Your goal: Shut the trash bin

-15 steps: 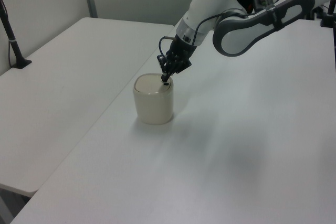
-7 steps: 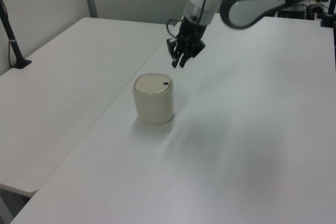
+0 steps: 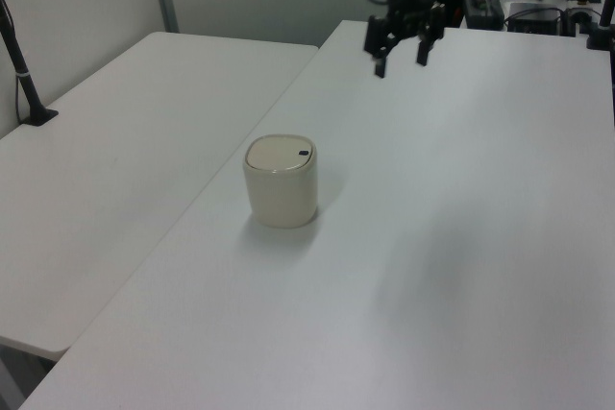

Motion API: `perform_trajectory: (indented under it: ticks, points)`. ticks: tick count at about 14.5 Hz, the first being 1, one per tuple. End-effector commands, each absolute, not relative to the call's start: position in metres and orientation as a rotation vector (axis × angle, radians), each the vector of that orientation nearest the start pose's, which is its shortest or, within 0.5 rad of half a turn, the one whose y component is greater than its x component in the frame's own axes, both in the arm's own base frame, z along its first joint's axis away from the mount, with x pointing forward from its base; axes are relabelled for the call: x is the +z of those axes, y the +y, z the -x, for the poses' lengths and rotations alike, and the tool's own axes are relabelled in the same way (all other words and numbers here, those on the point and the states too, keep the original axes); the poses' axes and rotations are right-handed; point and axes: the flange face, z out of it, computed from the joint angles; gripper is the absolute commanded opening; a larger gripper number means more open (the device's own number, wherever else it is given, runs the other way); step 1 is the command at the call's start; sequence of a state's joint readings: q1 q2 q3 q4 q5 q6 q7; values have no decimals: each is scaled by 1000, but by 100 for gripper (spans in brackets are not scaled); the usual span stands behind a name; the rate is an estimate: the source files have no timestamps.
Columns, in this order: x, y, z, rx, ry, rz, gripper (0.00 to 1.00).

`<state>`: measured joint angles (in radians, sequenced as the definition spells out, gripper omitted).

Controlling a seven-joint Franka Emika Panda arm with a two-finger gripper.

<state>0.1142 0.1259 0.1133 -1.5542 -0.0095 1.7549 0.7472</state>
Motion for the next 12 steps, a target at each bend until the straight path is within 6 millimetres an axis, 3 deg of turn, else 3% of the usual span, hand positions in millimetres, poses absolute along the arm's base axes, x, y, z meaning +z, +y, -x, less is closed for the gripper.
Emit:
perform_trajectory:
  ticks: [1, 3, 7, 12]
  points:
    - [615, 92, -538, 3, 590, 3048, 100]
    - [621, 84, -518, -17, 409, 3083, 100]
    - [622, 52, -525, -59, 3, 3110, 100]
    - [617, 56, -536, -116, -34, 3118, 100]
